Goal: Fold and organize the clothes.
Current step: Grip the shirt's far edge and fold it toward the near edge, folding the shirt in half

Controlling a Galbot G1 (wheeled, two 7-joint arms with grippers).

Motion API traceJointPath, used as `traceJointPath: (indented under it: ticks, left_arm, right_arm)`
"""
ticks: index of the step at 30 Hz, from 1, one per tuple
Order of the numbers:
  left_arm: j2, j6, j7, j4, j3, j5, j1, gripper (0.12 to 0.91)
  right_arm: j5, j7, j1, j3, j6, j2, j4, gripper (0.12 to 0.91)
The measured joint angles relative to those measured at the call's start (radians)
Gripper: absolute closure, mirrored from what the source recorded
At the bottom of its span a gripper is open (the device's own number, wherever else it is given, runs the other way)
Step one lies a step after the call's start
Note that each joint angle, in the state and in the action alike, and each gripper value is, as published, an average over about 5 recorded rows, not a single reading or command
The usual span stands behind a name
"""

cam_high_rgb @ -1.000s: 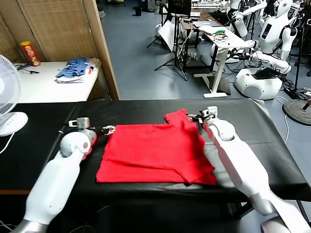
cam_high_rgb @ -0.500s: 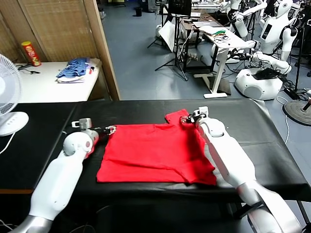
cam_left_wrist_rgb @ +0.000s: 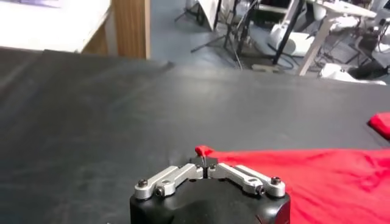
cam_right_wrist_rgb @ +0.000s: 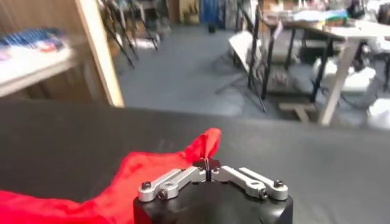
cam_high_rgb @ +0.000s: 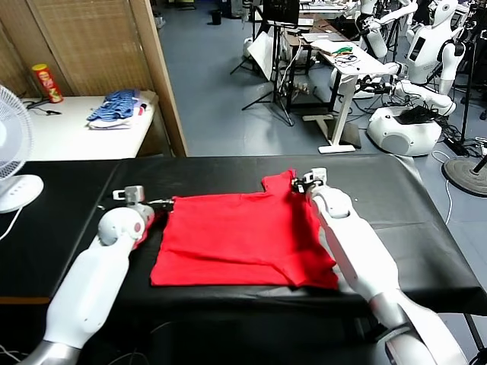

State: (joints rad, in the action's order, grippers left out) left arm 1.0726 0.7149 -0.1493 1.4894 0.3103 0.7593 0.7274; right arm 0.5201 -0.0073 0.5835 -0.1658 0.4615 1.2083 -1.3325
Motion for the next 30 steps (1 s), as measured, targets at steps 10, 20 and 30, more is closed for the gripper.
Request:
traceJointPath:
  ticks: [10,20,30]
  left_arm:
    - [-0.088,0.013,-0.022,0.264,0.052,0.027,0.168,0.904]
    - [-0.129,0.022,-0.061,0.466,0.131,0.002,0.373,0.904]
    - [-0.125,0.023,-0.061,0.572,0.199,-0.051,0.532,0.904]
  right_arm:
    - [0.076,0.064,0.239,-0.068,0.103,-0.142,-0.356,0.903]
    - [0.071,0.129,0.424,-0.117,0.217,-0.196,-0.562,0.903]
    - [0.039,0.152,0.579,-0.153,0.274,-0.198,-0.645,0.903]
